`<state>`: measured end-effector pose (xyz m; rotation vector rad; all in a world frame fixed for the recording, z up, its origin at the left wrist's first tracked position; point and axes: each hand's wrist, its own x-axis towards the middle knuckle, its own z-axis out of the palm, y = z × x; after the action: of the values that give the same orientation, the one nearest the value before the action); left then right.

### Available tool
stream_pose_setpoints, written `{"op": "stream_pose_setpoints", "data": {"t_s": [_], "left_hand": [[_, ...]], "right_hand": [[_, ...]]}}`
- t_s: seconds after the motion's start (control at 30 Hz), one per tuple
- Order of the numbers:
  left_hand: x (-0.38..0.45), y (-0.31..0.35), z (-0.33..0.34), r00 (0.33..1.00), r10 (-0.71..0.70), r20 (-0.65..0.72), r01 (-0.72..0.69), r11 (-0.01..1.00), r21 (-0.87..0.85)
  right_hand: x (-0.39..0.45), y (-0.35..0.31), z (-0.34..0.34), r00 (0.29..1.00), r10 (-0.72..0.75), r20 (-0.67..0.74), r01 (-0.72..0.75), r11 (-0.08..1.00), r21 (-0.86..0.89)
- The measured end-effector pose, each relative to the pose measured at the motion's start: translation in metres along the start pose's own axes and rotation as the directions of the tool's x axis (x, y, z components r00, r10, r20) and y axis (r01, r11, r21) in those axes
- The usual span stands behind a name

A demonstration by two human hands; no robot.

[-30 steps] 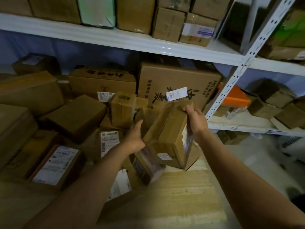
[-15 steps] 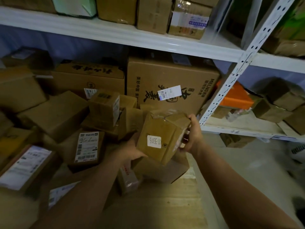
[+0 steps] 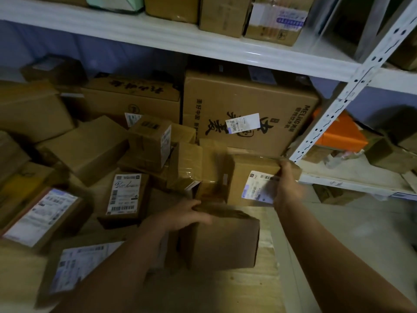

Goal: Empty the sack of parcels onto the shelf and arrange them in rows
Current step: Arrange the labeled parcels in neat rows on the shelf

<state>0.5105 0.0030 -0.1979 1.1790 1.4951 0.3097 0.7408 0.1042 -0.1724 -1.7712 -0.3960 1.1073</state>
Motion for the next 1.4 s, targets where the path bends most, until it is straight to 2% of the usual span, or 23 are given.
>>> {"op": "stream_pose_setpoints", "data": {"t_s": [0.07, 0.13, 0.37, 0.47, 0.53, 0.63, 0.7, 0.8, 0.9, 0.97, 1.07, 1.17, 1.3, 1.37, 1.4], "left_hand": [[-0.004, 0.001, -0.003, 0.998, -0.019, 0.054, 0.020, 1.000, -0.004], [-0.005, 0.002, 0.001, 0.995, -0.042, 0.087, 0.040, 0.999, 0.026], [0.006, -0.008, 0.019, 0.988, -0.013, -0.152, 0.030, 0.993, 0.111], [0.006, -0.010, 0.018, 0.980, 0.022, -0.198, 0.000, 0.994, 0.111], [0.006, -0.012, 0.012, 0.969, 0.046, -0.242, -0.031, 0.997, 0.065], [0.000, -0.018, -0.010, 0.937, 0.073, -0.341, -0.063, 0.997, 0.039], [-0.005, -0.025, -0.032, 0.887, 0.084, -0.454, -0.064, 0.996, 0.058], [-0.018, -0.039, -0.074, 0.792, 0.041, -0.609, -0.037, 0.999, 0.019], [-0.030, -0.058, -0.125, 0.680, 0.031, -0.733, -0.010, 0.999, 0.033], [-0.038, -0.071, -0.160, 0.628, 0.005, -0.778, 0.016, 1.000, 0.019], [-0.042, -0.095, -0.217, 0.603, -0.039, -0.797, 0.080, 0.997, 0.012], [-0.038, -0.123, -0.273, 0.632, -0.057, -0.773, 0.105, 0.994, 0.013], [-0.012, -0.169, -0.325, 0.723, -0.041, -0.690, 0.092, 0.995, 0.037], [0.006, -0.187, -0.340, 0.718, -0.072, -0.692, 0.142, 0.989, 0.044], [0.012, -0.189, -0.345, 0.708, -0.086, -0.700, 0.176, 0.983, 0.056]], "right_hand": [[0.003, 0.003, -0.003, 0.998, -0.045, -0.033, 0.042, 0.993, -0.110], [0.004, 0.006, -0.008, 0.999, -0.038, -0.007, 0.036, 0.978, -0.203], [0.025, 0.046, -0.009, 0.968, 0.120, 0.220, -0.006, 0.889, -0.458], [0.076, 0.085, 0.005, 0.931, 0.224, 0.289, -0.025, 0.827, -0.561], [0.056, 0.077, 0.014, 0.950, 0.153, 0.272, 0.040, 0.804, -0.593], [-0.003, 0.043, 0.032, 0.962, -0.150, 0.227, 0.267, 0.689, -0.674], [-0.026, 0.029, 0.051, 0.910, -0.312, 0.274, 0.415, 0.645, -0.642], [-0.061, 0.020, 0.094, 0.803, -0.428, 0.414, 0.594, 0.619, -0.513], [-0.107, 0.014, 0.138, 0.654, -0.425, 0.626, 0.738, 0.541, -0.404], [-0.135, 0.011, 0.171, 0.557, -0.394, 0.731, 0.806, 0.469, -0.361], [-0.166, 0.010, 0.227, 0.457, -0.361, 0.813, 0.888, 0.236, -0.395], [-0.174, 0.009, 0.279, 0.487, -0.312, 0.815, 0.864, 0.041, -0.501], [-0.163, 0.014, 0.311, 0.619, -0.139, 0.773, 0.773, -0.067, -0.631], [-0.160, 0.016, 0.313, 0.620, -0.140, 0.772, 0.762, -0.128, -0.635], [-0.159, 0.015, 0.315, 0.599, -0.167, 0.783, 0.775, -0.124, -0.620]]}}
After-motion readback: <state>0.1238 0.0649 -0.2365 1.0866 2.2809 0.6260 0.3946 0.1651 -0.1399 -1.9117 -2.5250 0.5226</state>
